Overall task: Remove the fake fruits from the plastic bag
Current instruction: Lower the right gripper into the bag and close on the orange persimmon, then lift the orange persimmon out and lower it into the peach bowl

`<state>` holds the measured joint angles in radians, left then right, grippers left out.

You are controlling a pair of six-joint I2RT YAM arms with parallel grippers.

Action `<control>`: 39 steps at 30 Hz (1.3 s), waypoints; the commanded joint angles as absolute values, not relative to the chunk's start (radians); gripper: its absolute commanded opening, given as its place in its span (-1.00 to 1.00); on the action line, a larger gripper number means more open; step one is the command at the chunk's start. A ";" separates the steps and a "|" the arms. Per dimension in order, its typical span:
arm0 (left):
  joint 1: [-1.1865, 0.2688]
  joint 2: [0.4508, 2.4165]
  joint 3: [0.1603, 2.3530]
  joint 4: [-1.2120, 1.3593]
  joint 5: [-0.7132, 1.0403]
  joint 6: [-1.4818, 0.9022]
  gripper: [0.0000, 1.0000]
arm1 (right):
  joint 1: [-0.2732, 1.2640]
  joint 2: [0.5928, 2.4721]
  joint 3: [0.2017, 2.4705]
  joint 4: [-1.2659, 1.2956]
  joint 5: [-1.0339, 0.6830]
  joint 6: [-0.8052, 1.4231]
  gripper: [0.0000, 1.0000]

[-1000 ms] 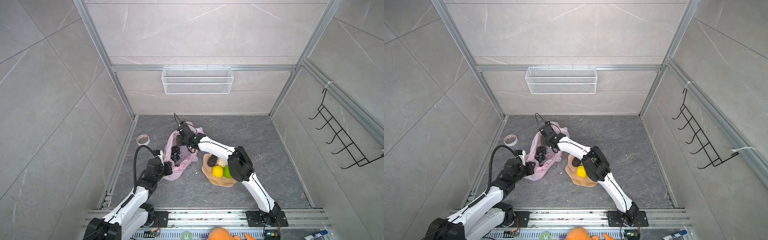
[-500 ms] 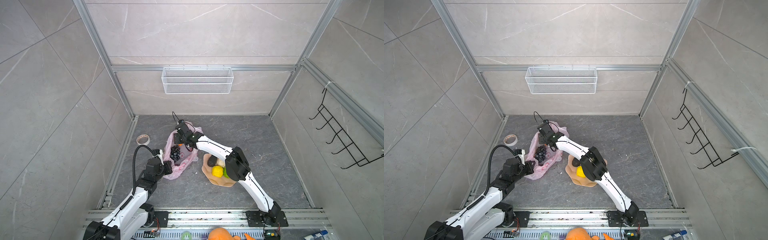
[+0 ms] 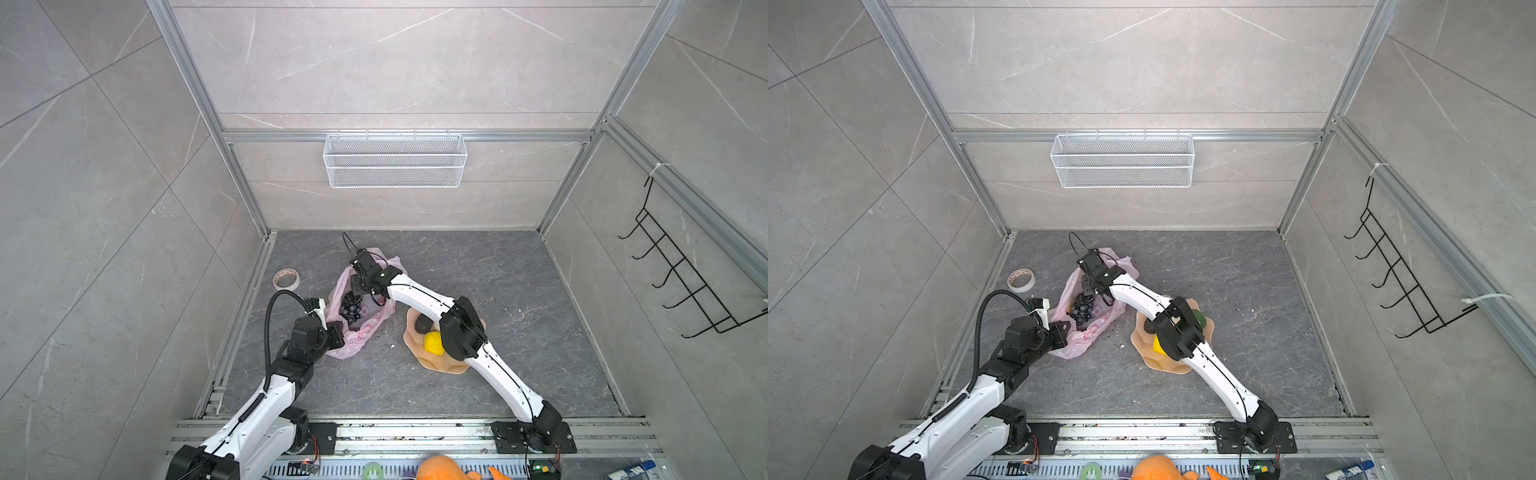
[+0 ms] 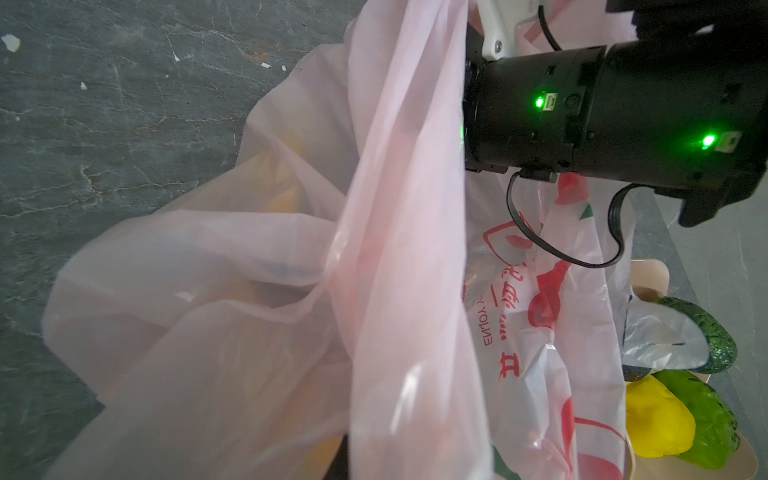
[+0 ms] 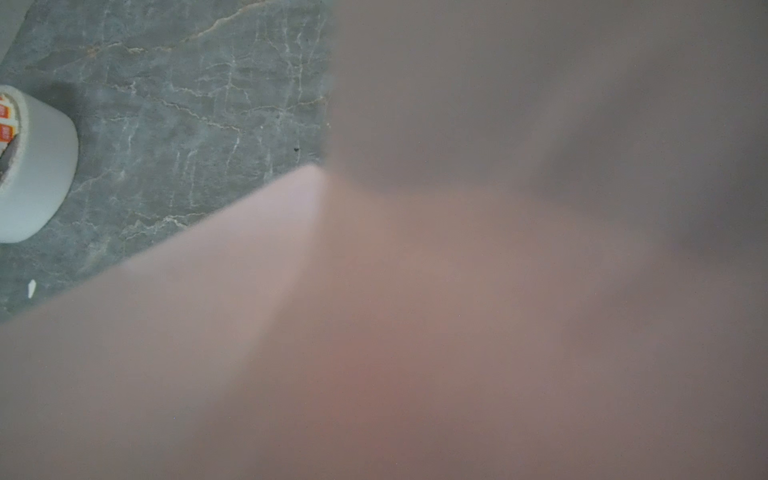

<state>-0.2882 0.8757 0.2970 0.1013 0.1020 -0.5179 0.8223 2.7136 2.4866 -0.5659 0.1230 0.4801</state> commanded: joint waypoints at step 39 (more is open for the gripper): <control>-0.294 0.957 0.344 0.113 0.087 -0.489 -1.00 | 0.829 1.543 1.220 -0.384 0.080 0.529 0.04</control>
